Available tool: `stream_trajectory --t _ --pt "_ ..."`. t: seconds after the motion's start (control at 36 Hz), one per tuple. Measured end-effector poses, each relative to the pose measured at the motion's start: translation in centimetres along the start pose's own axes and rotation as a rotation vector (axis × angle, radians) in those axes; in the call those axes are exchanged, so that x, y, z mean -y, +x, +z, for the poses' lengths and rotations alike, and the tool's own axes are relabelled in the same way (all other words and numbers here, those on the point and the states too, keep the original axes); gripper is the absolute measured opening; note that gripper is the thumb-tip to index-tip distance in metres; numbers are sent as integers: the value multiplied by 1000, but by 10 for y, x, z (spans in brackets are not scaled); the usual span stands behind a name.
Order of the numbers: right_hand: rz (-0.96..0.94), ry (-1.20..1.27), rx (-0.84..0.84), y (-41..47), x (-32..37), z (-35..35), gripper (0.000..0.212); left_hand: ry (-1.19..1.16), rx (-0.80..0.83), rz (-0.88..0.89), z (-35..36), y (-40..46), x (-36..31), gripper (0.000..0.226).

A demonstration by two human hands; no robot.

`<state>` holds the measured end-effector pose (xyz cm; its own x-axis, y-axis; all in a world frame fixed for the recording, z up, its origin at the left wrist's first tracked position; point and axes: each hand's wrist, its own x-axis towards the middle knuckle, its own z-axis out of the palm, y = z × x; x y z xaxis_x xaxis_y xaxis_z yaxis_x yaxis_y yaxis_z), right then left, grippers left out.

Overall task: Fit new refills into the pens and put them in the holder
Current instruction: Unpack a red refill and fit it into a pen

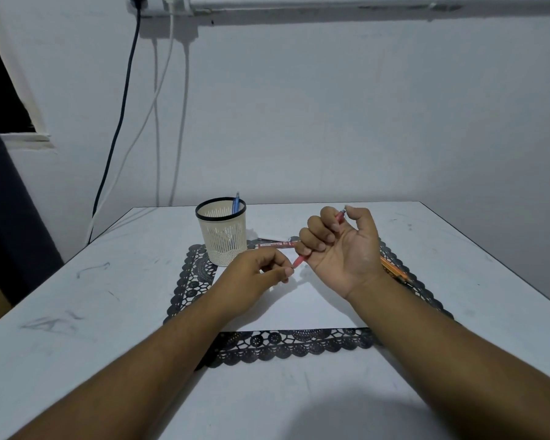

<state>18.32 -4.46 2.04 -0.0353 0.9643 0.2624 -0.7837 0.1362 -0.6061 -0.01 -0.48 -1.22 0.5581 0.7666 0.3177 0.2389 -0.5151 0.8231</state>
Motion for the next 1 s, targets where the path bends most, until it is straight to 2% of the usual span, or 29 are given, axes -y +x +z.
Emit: stream_trajectory --t 0.75,0.86,1.0 --pt "20 2 82 -1 4 -2 33 -15 12 9 0 -1 0 11" --pt "7 -5 38 0 5 -1 34 -12 -8 17 1 -1 0 12" --pt "-16 -17 -102 3 2 1 41 -52 -84 -13 -1 1 4 13"
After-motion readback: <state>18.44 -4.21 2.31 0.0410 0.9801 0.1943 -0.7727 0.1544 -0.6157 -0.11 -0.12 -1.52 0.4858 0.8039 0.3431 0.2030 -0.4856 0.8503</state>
